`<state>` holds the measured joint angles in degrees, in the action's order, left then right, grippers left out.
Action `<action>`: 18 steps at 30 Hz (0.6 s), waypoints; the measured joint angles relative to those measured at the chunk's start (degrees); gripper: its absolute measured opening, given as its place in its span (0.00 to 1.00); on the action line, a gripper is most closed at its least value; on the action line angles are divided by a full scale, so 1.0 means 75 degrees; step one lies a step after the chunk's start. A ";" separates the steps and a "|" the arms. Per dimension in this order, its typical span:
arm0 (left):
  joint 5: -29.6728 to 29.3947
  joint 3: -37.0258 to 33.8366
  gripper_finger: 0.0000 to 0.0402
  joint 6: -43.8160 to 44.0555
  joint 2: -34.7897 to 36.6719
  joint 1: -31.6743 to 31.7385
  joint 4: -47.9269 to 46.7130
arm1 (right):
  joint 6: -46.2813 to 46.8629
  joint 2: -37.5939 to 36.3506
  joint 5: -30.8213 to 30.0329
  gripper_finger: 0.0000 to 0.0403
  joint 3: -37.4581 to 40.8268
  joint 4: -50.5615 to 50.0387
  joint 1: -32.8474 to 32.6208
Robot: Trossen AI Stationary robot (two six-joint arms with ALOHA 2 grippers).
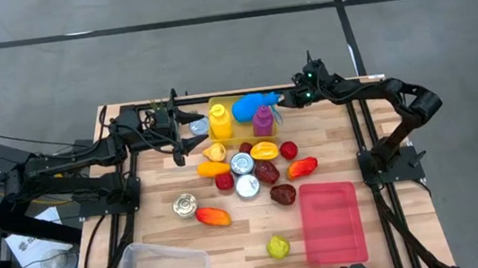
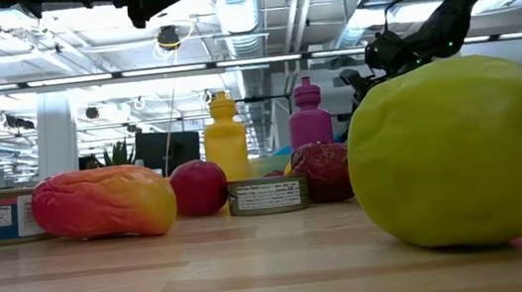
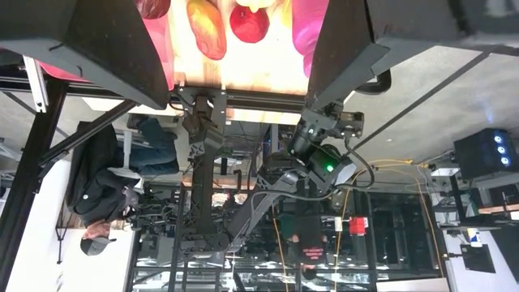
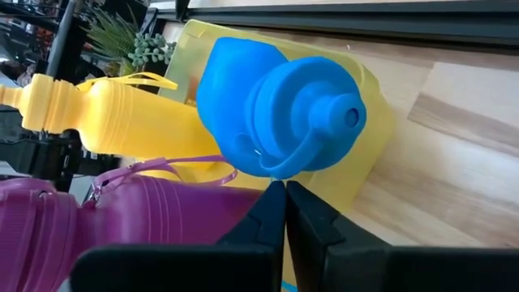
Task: Pick & Place Food Item
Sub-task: Adjust the blue tumbler in the yellow bin
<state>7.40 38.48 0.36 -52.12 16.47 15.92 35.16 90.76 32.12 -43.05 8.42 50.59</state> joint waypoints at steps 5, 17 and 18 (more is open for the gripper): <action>0.0001 0.0000 0.72 -0.0004 0.0000 0.0000 -0.0012 | 0.0026 0.0000 0.0000 0.02 0.0000 0.0199 0.0000; 0.0003 0.0000 0.72 -0.0009 -0.0001 -0.0002 -0.0070 | -0.0059 0.0000 0.0147 0.39 0.0000 0.0079 0.0003; 0.0003 0.0000 0.72 -0.0009 0.0000 -0.0002 -0.0071 | -0.0031 0.0000 0.0149 0.44 0.0000 0.0077 0.0000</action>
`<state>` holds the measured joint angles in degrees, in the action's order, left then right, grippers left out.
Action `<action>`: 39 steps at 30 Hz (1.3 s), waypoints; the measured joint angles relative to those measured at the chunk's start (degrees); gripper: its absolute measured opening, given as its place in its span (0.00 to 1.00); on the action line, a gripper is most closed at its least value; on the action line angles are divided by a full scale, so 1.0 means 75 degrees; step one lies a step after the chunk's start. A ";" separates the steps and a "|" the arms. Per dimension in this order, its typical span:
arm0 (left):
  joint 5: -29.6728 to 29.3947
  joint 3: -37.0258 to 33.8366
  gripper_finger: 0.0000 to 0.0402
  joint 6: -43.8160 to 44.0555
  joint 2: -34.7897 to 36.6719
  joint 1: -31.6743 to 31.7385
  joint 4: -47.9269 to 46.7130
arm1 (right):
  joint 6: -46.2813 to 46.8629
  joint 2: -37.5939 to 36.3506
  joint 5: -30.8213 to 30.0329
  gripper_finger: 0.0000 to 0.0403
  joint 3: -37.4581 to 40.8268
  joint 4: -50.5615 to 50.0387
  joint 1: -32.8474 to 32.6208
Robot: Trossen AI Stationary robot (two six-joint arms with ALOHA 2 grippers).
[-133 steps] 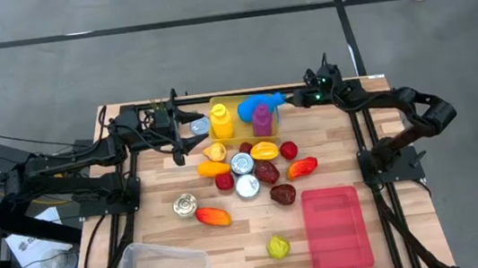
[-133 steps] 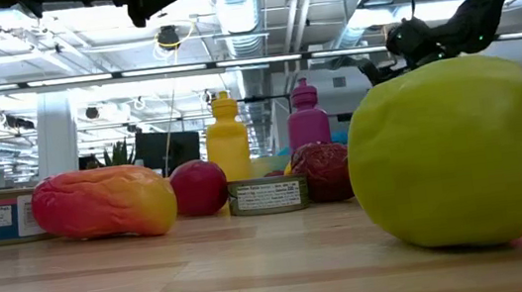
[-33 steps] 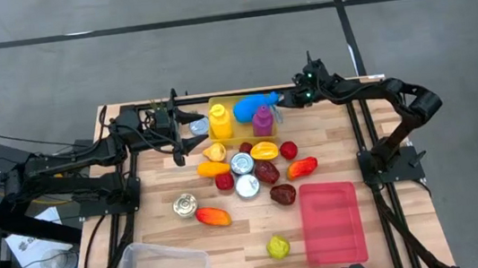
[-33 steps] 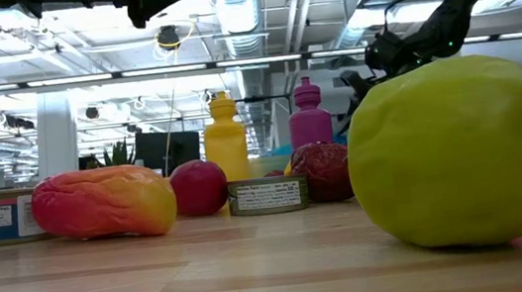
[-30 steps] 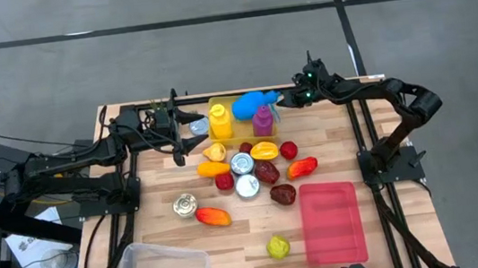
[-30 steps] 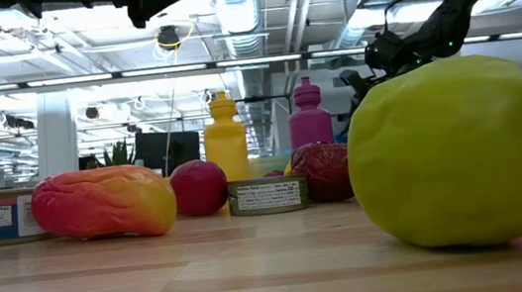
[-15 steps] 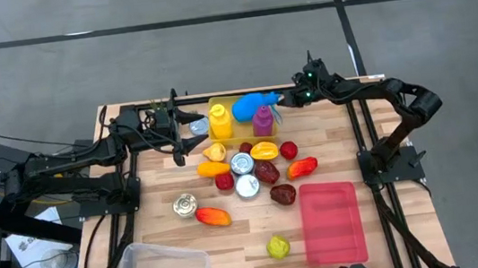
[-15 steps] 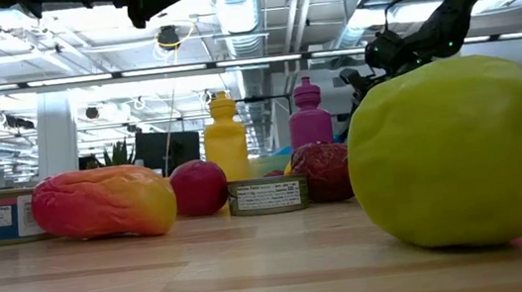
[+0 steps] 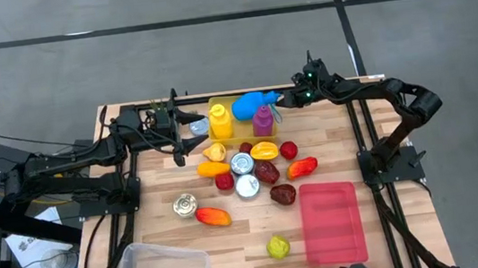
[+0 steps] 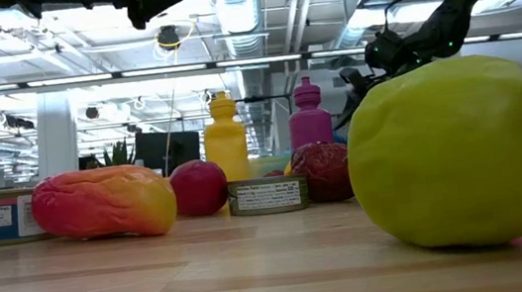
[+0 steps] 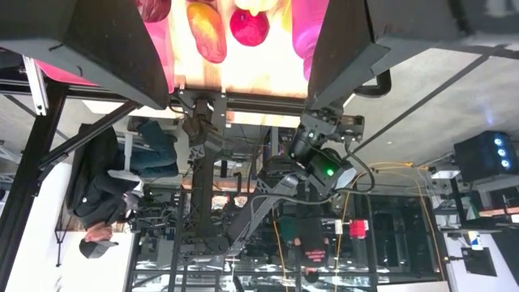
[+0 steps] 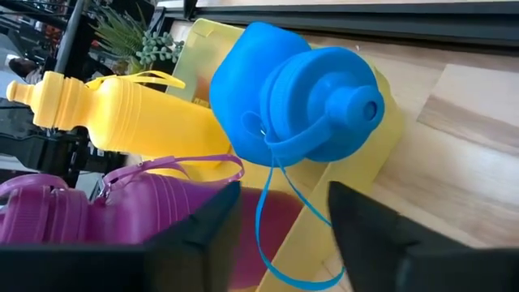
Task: Pick & Place Food Item
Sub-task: Adjust the blue tumbler in the yellow bin
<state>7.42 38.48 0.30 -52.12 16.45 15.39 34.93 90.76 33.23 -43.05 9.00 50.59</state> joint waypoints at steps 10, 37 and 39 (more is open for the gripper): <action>0.0000 0.0000 0.72 -0.0002 -0.0002 0.0002 0.0025 | 0.0284 0.0000 -0.0023 0.76 0.0000 -0.0027 0.0469; 0.0405 0.0000 0.72 0.0082 -0.0003 -0.0001 0.0141 | 0.0506 0.2066 0.0976 0.71 -0.1614 -0.0065 0.0460; 0.0405 0.0000 0.72 0.0079 -0.0003 -0.0001 0.0141 | 0.0488 0.1993 0.0924 0.66 -0.1609 -0.0094 0.0457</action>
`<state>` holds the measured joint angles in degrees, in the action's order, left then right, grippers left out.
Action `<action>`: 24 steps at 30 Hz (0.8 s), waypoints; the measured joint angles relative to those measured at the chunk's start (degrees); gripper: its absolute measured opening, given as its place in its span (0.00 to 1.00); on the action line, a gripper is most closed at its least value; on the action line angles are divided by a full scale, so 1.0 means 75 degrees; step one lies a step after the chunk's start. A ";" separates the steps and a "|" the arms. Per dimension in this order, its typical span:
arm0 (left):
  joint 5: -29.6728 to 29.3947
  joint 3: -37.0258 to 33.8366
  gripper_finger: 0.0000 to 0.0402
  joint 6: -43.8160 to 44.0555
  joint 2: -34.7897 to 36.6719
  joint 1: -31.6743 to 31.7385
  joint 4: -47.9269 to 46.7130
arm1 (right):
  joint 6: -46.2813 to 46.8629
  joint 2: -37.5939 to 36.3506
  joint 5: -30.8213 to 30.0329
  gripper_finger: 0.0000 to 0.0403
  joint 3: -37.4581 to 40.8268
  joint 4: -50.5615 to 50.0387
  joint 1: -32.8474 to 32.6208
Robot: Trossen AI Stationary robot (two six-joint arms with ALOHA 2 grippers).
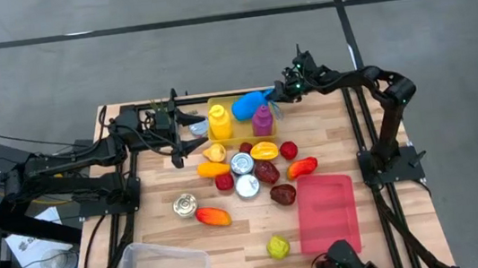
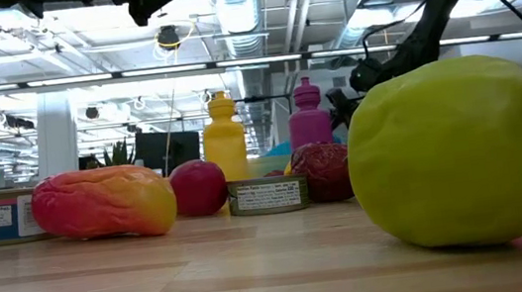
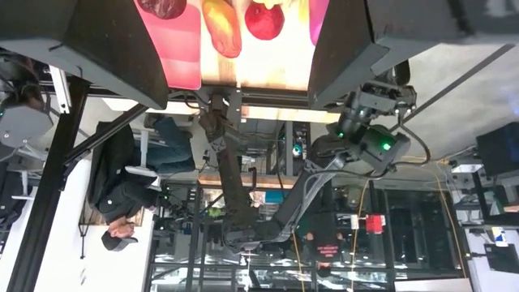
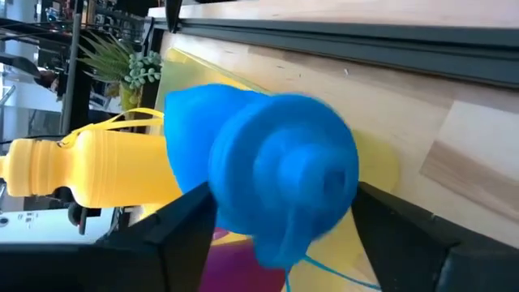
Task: Pick & Place Food Item
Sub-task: Adjust the blue tumbler in the yellow bin
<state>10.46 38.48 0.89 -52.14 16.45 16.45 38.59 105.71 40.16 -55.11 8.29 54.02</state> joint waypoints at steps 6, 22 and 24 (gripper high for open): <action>-0.0003 0.0000 0.72 0.0000 0.0000 0.0000 0.0003 | -0.0139 -0.0224 -0.0019 0.44 0.0000 0.0004 -0.0076; -0.0006 0.0000 0.72 -0.0023 0.0000 0.0000 -0.0009 | -0.0599 -0.0253 0.0064 0.01 0.0000 0.0189 -0.0248; -0.0006 0.0000 0.72 -0.0023 0.0000 0.0002 -0.0011 | -0.0613 -0.0253 0.0067 0.01 0.0000 0.0219 -0.0260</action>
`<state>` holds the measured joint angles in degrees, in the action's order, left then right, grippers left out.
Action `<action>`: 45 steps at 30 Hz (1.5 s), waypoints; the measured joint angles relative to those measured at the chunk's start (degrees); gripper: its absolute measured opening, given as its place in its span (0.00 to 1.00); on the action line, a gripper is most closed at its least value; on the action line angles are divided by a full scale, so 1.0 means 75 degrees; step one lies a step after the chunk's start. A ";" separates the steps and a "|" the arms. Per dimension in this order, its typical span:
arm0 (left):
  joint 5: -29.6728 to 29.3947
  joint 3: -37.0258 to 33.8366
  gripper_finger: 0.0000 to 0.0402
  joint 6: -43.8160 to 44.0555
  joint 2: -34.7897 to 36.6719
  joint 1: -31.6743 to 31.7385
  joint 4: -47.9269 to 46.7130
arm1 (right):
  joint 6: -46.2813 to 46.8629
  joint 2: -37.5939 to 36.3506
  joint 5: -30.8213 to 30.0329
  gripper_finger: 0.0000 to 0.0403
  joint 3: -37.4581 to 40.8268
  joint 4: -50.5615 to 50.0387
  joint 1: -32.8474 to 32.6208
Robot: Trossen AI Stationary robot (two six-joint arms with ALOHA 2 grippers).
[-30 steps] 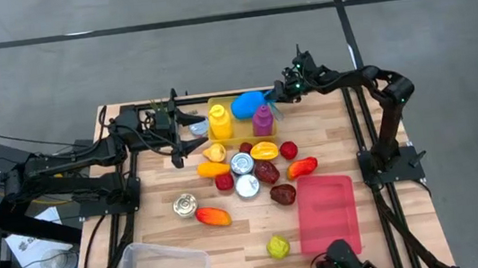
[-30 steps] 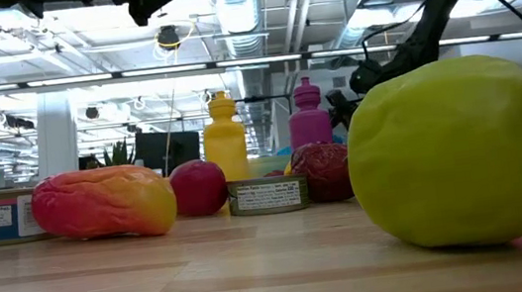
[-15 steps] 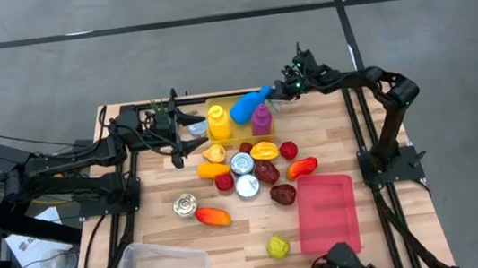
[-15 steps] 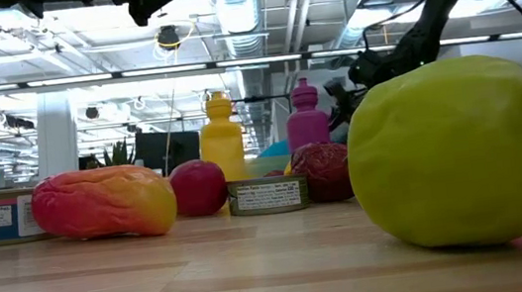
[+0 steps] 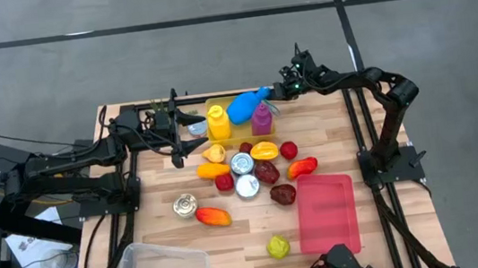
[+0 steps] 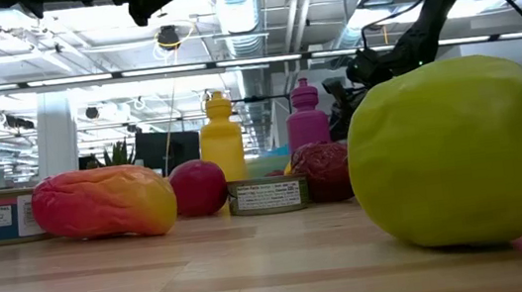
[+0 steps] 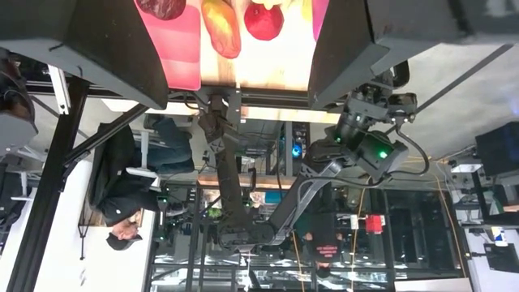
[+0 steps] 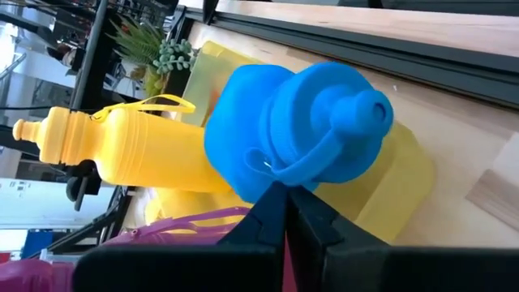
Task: Pick & Place Food Item
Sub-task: Adjust the blue tumbler in the yellow bin
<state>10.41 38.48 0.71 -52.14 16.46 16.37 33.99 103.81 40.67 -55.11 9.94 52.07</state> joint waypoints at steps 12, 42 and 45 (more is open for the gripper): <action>0.0000 0.0000 0.72 -0.0001 0.0000 0.0000 -0.0007 | -0.0323 -0.1414 -0.0380 0.00 -0.0003 -0.0164 -0.0265; 0.0077 0.0000 0.72 0.0029 0.0003 0.0000 -0.0103 | -0.1992 -0.0930 -0.0301 0.57 0.0434 -0.0553 0.0979; 0.0076 0.0000 0.72 0.0142 0.0003 0.0000 -0.0129 | -0.1961 -0.0930 0.0163 0.60 0.0434 -0.0569 0.1113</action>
<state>10.98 38.48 1.78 -52.12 16.46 15.40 19.28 96.84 41.89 -51.86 5.67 60.42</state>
